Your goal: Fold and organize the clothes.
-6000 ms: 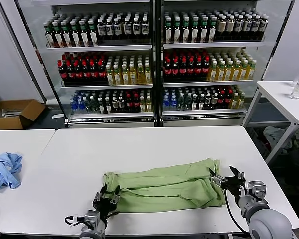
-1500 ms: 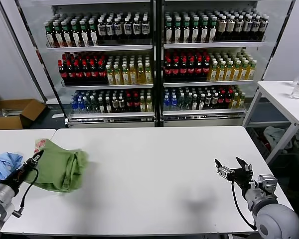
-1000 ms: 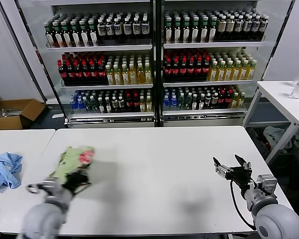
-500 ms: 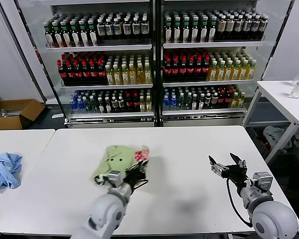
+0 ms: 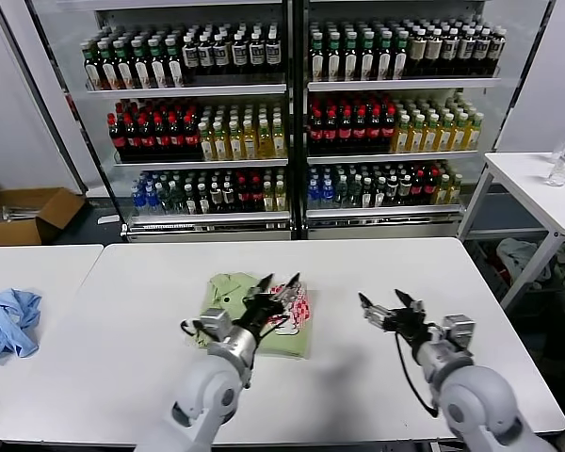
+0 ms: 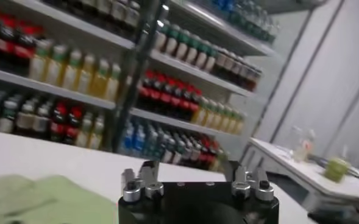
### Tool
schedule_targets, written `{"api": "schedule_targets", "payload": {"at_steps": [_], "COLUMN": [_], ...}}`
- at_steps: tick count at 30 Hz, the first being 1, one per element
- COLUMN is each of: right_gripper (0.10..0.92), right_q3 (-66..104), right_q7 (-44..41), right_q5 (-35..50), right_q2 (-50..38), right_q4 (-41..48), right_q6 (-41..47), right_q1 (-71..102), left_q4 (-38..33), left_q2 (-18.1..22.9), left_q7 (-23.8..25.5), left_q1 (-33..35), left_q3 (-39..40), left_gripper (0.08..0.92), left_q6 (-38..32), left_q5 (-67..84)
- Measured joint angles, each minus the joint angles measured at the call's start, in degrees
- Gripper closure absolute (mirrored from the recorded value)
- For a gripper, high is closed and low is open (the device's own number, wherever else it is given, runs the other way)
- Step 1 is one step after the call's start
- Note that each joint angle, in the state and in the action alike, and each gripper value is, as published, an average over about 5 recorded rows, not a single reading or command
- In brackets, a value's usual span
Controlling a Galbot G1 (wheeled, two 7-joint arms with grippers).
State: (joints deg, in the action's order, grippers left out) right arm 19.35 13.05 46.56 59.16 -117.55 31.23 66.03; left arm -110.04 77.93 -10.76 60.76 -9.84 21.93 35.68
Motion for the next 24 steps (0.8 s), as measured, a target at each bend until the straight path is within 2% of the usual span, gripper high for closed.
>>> {"api": "schedule_targets", "payload": {"at_steps": [5,12,16,24], "right_gripper": [0.203,0.214,0.301,0.535], "right_q3": [-7.0,-15.62,-18.95,-21.99], "right_q7": [1.49,3.92,6.18,10.03], "right_q5": [2.81,4.96,5.23,4.54], "right_q2": [4.52,11.01,13.75,15.81], "right_q4": [6.27,16.49,21.38,26.23], "right_q6": [0.73,1.3,1.43,1.38], "right_q1": [-5.85,-13.23,-16.34,-19.48], "left_q4": [-2.22,-4.05,-4.5,-5.37], "left_q2": [-2.8,-4.96,-5.48,-6.17], "left_q7": [-0.41,-1.04,-1.44,-1.69], "left_q1": [3.72,9.34,11.42,13.74], "left_q3": [-6.33,-14.09,-16.61,-19.01], "left_gripper": [0.203,0.177,0.177,0.177], "left_q6": [-2.29,-4.66,-5.3,-5.89], "left_q5": [-0.04,-0.4,-0.56,-0.76]}}
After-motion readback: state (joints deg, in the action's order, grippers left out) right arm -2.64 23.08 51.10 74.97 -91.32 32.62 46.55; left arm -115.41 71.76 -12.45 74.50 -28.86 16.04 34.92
